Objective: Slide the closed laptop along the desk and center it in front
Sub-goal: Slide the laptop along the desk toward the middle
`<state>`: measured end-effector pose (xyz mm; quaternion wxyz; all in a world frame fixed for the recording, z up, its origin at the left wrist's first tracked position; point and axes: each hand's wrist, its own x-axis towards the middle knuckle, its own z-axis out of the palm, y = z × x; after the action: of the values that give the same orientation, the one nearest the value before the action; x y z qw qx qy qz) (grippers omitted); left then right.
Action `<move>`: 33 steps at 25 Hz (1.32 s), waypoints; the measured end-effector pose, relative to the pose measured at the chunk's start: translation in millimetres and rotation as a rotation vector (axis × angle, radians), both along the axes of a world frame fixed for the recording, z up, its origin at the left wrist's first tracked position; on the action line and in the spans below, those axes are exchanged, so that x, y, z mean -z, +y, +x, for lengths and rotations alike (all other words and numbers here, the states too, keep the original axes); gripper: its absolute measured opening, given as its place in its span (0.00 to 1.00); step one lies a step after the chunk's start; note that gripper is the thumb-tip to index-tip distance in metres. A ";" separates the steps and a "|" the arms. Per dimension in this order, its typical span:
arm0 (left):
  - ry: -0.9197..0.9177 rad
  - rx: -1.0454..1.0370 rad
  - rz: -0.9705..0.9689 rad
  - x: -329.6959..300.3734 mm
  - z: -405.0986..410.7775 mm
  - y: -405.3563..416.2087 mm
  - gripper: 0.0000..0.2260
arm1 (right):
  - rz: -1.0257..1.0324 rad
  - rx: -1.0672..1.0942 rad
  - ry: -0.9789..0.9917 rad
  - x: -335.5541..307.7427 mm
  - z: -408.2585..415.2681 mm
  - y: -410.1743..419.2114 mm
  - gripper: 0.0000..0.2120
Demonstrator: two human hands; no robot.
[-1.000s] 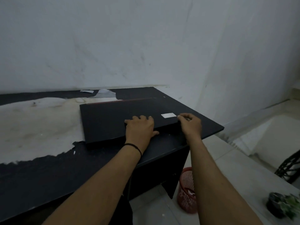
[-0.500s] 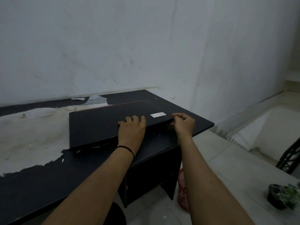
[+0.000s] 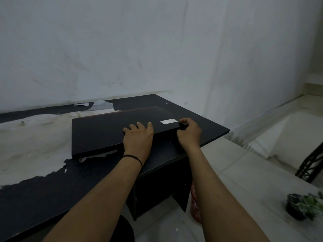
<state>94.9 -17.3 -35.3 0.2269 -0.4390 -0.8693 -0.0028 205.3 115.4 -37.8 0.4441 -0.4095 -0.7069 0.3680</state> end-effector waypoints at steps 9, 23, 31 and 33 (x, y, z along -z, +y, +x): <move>0.012 0.020 0.033 -1.5 0.7 -2.1 0.23 | 0.821 -0.135 -0.742 -6.2 -34.6 -27.8 0.18; -0.121 -0.160 0.086 -5.0 -8.9 -48.1 0.28 | 0.816 -0.158 -0.756 -2.2 -37.2 -32.0 0.32; -0.032 -0.097 -0.065 -16.2 -19.1 -48.6 0.25 | 0.918 -0.185 -0.810 -6.6 -38.3 -36.0 0.33; -0.002 -0.080 -0.054 -17.8 -23.7 -55.9 0.26 | 0.972 -0.181 -0.822 -9.4 -36.8 -40.3 0.33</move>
<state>71.2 -73.2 -17.5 0.2142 -0.4100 -0.8861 0.0294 168.5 75.0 -28.4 0.2392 -0.2078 -0.9373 -0.1453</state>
